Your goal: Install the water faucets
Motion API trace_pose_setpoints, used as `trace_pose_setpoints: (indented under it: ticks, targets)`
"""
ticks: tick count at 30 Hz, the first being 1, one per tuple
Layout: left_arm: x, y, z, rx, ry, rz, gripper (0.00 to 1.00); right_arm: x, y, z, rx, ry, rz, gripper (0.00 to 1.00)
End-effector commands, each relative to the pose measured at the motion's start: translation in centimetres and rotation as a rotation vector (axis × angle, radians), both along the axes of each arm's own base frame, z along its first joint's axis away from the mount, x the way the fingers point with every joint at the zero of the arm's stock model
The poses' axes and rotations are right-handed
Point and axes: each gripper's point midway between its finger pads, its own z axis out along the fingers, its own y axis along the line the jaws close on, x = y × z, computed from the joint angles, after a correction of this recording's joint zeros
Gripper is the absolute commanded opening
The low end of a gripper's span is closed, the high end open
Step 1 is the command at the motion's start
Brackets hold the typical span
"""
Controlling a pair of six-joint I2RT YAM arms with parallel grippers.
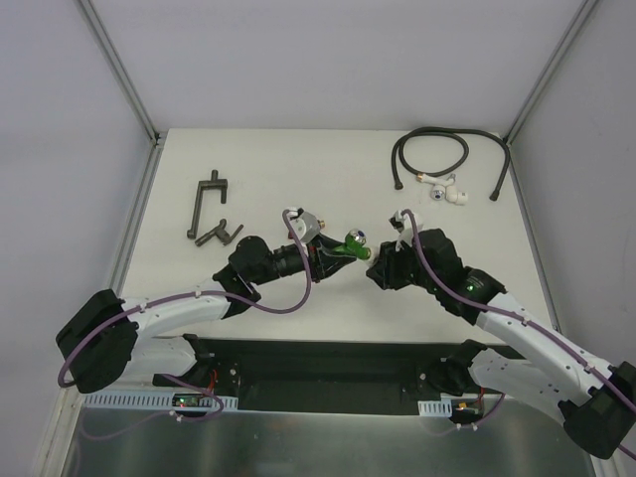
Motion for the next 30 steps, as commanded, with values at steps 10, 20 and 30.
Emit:
trace_pose_setpoints:
  ticks: [10, 20, 30]
  targets:
    - [-0.9, -0.6, -1.7, -0.145, 0.176, -0.004, 0.00, 0.8, 5.2, 8.1, 0.254, -0.161, 0.144, 0.02]
    - [3.0, 3.0, -5.7, -0.250, 0.423, 0.249, 0.00, 3.6, 3.9, 4.2, 0.175, -0.118, 0.022, 0.05]
    - [4.5, 7.4, -8.1, -0.153, 0.535, 0.457, 0.00, 4.1, -3.5, -0.4, -0.055, 0.030, -0.263, 0.81]
